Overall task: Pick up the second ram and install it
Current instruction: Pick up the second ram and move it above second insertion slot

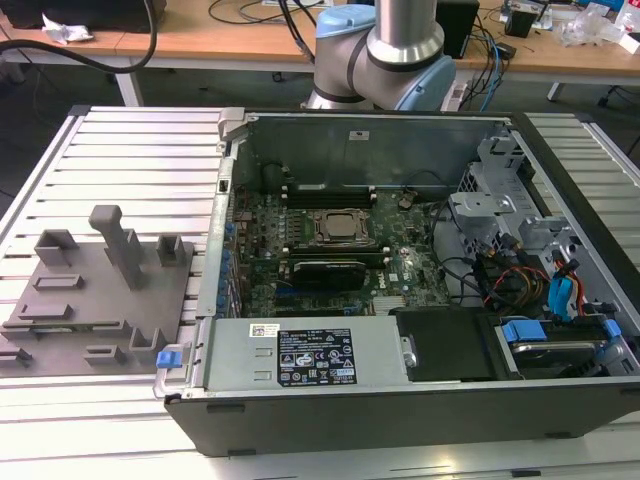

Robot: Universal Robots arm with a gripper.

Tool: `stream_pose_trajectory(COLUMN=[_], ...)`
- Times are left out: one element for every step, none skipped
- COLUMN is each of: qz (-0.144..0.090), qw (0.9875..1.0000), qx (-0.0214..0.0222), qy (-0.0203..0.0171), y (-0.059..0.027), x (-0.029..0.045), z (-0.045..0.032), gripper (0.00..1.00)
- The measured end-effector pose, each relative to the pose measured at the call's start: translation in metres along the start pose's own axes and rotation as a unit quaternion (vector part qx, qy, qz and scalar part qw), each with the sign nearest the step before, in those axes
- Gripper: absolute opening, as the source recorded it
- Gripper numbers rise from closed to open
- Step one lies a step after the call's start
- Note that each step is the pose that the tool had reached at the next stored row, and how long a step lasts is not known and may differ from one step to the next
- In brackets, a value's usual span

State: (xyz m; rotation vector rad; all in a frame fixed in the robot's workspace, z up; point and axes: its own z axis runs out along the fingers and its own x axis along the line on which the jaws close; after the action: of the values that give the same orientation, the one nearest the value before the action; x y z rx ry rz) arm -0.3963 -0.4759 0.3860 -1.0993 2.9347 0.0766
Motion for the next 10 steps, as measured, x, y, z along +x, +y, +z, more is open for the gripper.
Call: stream_pose_trajectory(qz=[-0.006,-0.010,-0.013,-0.020,-0.025,-0.027,-0.030,-0.033,-0.036,-0.041], qw=[1.0000,1.0000,0.9999,0.9998,0.9997,0.9996,0.9996,0.9995,0.9993,0.9992], qx=[-0.0001,-0.0002,-0.0003,-0.0005,-0.0006,-0.0006,-0.0007,-0.0008,-0.0009,-0.0010], qy=[0.0002,0.0004,0.0005,0.0009,0.0011,0.0012,0.0013,0.0014,0.0016,0.0017], y=[0.0000,0.0000,0.0000,0.0000,0.0000,0.0000,0.0000,0.0000,0.0000,0.0000], x=[0.0000,0.0000,0.0000,0.0000,0.0000,0.0000,0.0000,0.0000,0.0000,0.0000], z=[0.0000,0.0000,0.0000,0.0000,0.0000,0.0000,0.0000,0.0000,0.0000,0.0000], gripper=[0.11,0.11,0.11,0.11,0.11,0.11,0.11,0.11,0.11,0.11])
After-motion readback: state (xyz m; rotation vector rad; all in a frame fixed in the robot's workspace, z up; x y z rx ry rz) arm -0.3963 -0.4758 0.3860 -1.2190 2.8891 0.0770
